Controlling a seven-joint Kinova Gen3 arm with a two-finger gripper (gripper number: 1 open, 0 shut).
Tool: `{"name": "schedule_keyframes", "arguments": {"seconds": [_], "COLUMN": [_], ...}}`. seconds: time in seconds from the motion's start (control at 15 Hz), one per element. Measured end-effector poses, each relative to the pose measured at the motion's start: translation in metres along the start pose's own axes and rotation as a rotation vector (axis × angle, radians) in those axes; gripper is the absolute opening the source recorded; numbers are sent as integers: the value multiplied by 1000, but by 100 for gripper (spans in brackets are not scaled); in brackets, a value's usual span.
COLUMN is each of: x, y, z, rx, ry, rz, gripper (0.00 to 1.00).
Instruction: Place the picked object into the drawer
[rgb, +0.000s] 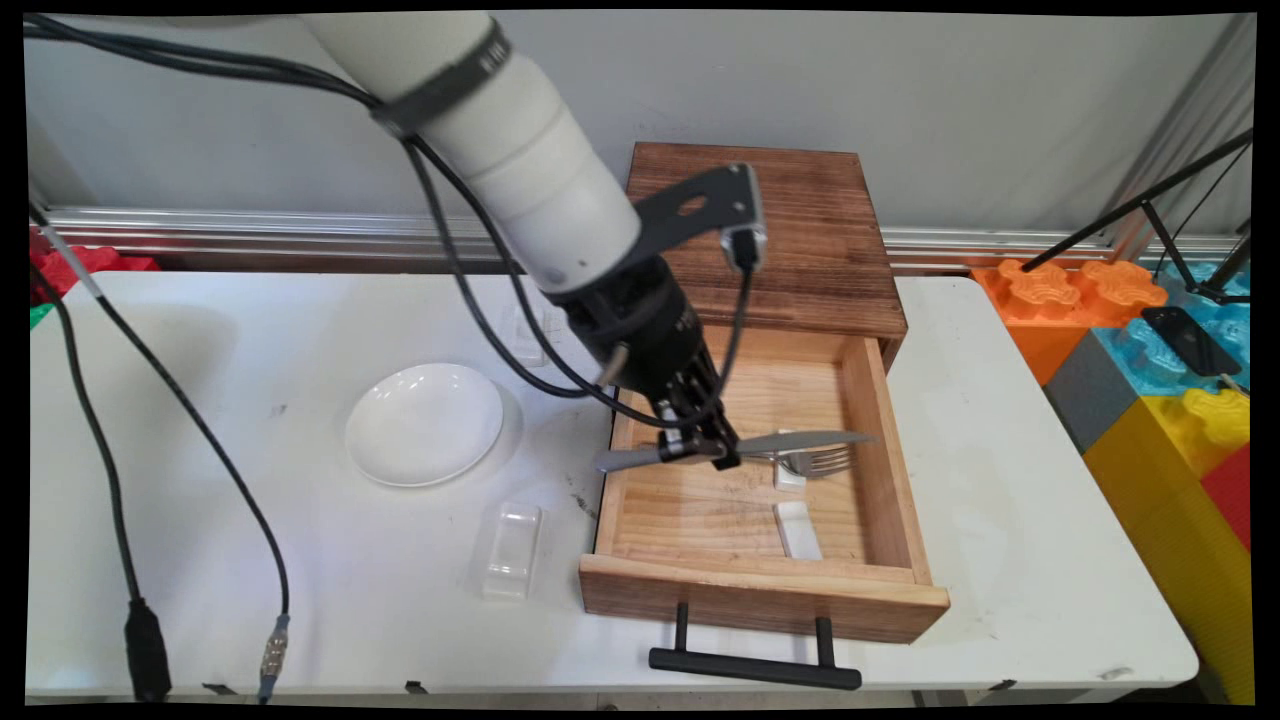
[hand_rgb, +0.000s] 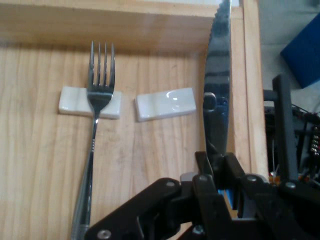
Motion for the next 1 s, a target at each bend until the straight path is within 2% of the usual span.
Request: {"name": "schedule_keyframes", "arguments": {"seconds": [0.6,1.0], "x": [1,-7], "y": [-13,-21], "z": [69,111], "rx": [8,1], "ry": [17,5], "rz": [9,0], "gripper": [0,0]}}
